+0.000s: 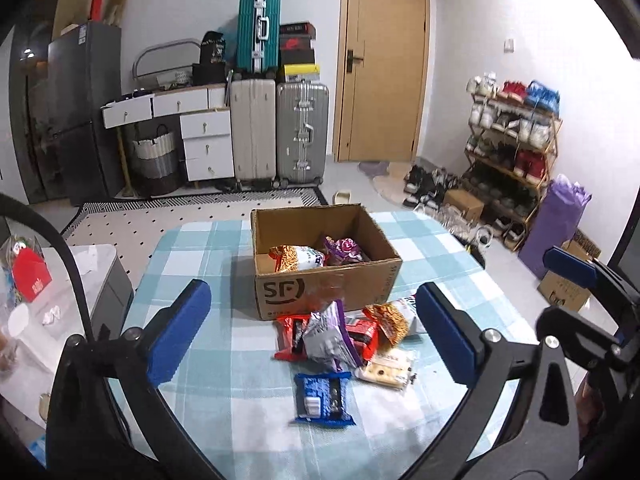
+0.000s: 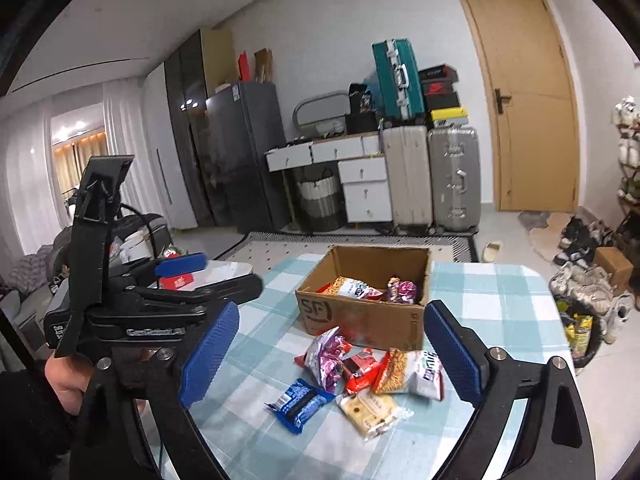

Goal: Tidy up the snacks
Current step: 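Move both tools back toward the remaining snacks on the table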

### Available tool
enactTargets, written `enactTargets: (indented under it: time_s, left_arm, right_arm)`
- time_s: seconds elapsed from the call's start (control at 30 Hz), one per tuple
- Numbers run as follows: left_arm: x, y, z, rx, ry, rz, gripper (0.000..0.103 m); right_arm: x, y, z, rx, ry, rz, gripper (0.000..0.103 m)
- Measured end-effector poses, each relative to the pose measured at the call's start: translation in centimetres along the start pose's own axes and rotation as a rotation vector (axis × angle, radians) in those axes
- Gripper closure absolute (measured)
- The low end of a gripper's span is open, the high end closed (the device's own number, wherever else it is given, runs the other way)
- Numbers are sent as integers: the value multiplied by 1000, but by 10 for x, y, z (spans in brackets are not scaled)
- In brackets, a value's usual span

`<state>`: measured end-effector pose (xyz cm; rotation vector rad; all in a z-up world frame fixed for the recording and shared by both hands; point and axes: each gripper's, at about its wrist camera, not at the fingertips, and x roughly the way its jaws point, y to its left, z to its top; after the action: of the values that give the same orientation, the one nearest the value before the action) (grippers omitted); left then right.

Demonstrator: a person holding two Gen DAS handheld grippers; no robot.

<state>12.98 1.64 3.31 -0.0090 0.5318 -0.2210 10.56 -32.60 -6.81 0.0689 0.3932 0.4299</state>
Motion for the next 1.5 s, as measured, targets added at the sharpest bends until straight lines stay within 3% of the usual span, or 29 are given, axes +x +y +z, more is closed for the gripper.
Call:
enactTargets:
  time_s: [0.17, 0.33, 0.5, 0.73, 1.27, 1.5]
  left_arm:
    - [-25, 3, -28, -42, -28, 1, 1]
    - [-31, 12, -50, -82, -4, -1, 1]
    - [-28, 20, -61, -111, 4, -5, 1]
    - [-1, 23, -75, -126, 39, -1, 1]
    - [69, 25, -153, -146, 158, -15, 1]
    - [96, 21, -170, -135, 202, -6, 1]
  right_arm:
    - [-30, 20, -17, -33, -57, 2, 2]
    - [-40, 38, -39, -93, -58, -4, 1]
    - [-35, 39, -56, -72, -44, 8, 1]
    - [-19, 33, -70, -67, -32, 11, 1]
    - [24, 1, -114, 2, 35, 15, 1]
    - [41, -12, -131, 24, 65, -2, 1]
